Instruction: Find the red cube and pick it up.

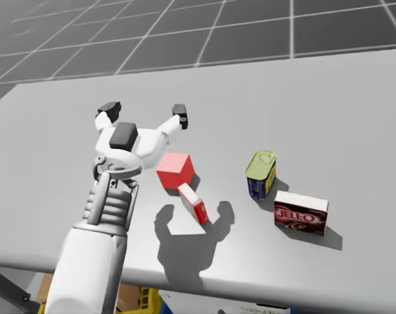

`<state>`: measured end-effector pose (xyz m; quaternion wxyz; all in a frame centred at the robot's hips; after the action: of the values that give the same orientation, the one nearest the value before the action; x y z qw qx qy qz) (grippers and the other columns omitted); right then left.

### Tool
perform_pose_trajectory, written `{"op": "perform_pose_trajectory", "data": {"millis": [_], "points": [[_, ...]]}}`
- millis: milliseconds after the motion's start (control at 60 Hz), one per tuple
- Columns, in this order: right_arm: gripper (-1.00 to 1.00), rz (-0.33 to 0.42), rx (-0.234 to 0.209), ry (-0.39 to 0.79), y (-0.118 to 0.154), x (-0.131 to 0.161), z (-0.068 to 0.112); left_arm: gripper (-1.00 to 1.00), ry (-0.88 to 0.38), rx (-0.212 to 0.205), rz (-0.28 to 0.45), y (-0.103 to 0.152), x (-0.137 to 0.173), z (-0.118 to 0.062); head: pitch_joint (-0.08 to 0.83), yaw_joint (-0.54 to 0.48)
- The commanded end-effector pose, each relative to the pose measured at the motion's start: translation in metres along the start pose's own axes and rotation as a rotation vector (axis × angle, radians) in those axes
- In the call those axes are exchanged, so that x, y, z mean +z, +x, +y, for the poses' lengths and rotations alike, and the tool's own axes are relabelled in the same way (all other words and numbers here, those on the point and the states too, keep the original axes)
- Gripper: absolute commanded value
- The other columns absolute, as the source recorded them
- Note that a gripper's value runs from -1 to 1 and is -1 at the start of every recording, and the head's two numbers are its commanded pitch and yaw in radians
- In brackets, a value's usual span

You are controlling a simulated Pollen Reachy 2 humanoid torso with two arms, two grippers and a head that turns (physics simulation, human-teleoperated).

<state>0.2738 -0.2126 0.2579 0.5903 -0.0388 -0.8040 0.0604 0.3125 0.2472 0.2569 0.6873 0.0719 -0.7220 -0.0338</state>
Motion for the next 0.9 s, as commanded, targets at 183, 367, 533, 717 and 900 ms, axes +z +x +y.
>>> {"op": "perform_pose_trajectory", "data": {"millis": [183, 367, 533, 717, 900], "points": [[-1.0, 0.004, 0.0, 0.011, -0.002, 0.001, 0.005, -1.0, -0.008, 0.007, 0.004, 0.0, -0.001, -0.001, 0.618, 0.38], [-1.0, 0.006, 0.004, 0.009, -0.002, 0.001, 0.005, -1.0, -0.06, 0.032, 0.11, -0.002, -0.001, -0.001, 0.613, 0.37], [-1.0, 0.011, 0.011, 0.002, -0.003, 0.001, 0.005, -1.0, -0.105, 0.071, 0.244, -0.008, 0.004, 0.012, 0.614, 0.36], [-1.0, 0.019, 0.014, -0.016, -0.003, 0.002, 0.004, -1.0, -0.241, 0.112, 0.436, -0.032, 0.001, 0.019, 0.618, 0.36], [-1.0, 0.017, 0.015, -0.02, -0.003, 0.001, 0.004, -1.0, -0.269, 0.12, 0.545, -0.049, -0.006, 0.021, 0.62, 0.37]]}}
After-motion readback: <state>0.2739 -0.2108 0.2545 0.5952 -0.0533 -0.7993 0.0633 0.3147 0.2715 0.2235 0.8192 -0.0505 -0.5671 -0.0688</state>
